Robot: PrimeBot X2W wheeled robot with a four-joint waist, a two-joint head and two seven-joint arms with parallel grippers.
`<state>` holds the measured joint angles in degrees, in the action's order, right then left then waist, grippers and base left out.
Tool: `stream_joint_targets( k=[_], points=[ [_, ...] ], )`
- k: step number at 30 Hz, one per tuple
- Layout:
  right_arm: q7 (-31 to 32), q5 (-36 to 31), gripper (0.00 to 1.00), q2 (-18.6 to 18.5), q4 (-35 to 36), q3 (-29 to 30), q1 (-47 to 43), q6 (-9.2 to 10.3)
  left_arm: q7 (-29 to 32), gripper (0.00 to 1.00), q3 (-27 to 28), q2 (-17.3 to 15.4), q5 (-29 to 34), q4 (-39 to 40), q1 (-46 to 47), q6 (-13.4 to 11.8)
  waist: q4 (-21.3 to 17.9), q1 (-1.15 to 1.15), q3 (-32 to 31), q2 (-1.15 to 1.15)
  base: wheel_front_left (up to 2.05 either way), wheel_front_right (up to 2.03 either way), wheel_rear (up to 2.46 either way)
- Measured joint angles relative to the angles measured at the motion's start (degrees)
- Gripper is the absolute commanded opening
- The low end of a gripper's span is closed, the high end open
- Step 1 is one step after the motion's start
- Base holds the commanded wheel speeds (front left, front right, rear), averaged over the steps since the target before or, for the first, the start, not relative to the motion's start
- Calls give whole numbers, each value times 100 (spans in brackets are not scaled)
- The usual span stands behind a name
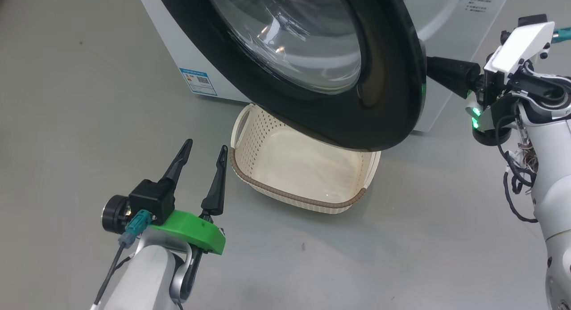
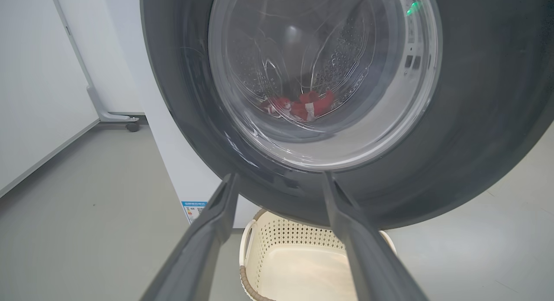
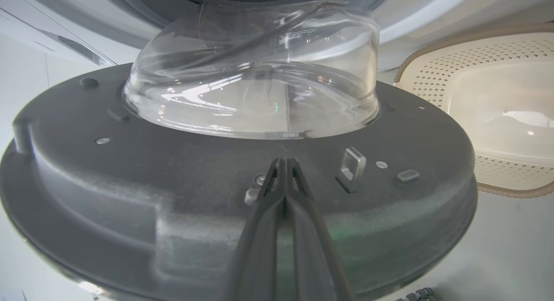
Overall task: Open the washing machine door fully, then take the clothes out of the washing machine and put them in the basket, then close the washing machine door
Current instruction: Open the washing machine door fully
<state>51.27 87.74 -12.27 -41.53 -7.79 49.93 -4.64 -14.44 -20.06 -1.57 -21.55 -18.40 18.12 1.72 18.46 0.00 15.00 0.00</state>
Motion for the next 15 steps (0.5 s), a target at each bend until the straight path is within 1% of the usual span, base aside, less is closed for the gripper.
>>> stream_joint_targets(
  k=[7, 15],
  points=[
    [192, 31, 0, 108, 91, -121, -304, -59, 0, 100, -7, -1, 0, -24, -148, 0, 82, 0, -195, 0, 0, 0, 0],
    [350, 97, 0, 379, 268, -280, -524, -112, 0, 100, -46, -7, -2, -65, -296, 1, 264, 0, -365, 0, 0, 0, 0]
  ],
)
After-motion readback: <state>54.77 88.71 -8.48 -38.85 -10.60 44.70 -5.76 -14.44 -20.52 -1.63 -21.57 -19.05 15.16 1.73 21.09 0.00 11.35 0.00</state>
